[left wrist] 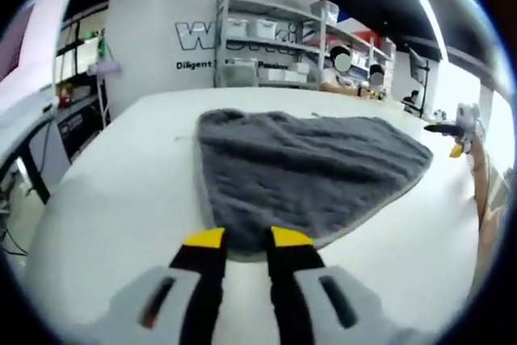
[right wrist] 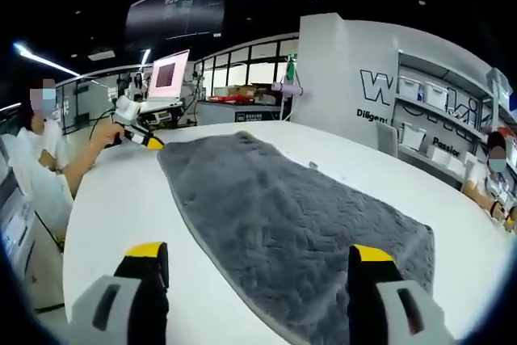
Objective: Fold the towel on the table until its edges align and the towel forms a compact rectangular stack.
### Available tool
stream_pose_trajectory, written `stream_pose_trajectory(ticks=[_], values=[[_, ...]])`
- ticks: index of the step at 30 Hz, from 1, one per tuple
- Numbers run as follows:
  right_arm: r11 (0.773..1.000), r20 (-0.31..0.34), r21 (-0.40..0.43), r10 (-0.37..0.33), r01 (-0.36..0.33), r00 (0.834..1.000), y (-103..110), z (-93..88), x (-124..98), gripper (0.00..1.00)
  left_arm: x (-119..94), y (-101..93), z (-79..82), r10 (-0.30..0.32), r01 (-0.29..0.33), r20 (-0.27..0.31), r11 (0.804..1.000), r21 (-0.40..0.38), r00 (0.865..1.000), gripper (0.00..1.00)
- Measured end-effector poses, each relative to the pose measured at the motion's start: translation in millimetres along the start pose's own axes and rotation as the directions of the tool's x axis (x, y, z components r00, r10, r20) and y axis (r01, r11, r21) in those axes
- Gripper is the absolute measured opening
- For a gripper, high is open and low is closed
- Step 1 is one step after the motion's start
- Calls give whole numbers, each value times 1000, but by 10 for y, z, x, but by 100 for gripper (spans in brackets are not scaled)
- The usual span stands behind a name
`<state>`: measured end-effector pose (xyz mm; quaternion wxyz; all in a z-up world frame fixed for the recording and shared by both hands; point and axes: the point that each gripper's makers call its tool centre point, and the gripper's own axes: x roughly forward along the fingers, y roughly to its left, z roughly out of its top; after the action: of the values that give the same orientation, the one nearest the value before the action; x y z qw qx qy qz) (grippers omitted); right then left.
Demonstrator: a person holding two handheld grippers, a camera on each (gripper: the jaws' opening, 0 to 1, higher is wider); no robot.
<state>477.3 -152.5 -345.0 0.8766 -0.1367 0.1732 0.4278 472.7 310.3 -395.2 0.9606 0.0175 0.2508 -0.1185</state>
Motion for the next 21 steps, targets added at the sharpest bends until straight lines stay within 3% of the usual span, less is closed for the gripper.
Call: stream_pose_trajectory(ticks=[4,10,21], values=[[1000,2,-3,1,-1,1000,6,4,-4,96,43,70,-103,25,-23,-61,999,36,998,10],[1000,-1,-9,3,-3,1000,4,7,-2,96,58,55,-110,26,-21,-63,997,75,998,4],[1000,-11,-8,0,0,1000,0,-19,16,95,0,-7,-158,27,-15,-95,992,123,995,1]])
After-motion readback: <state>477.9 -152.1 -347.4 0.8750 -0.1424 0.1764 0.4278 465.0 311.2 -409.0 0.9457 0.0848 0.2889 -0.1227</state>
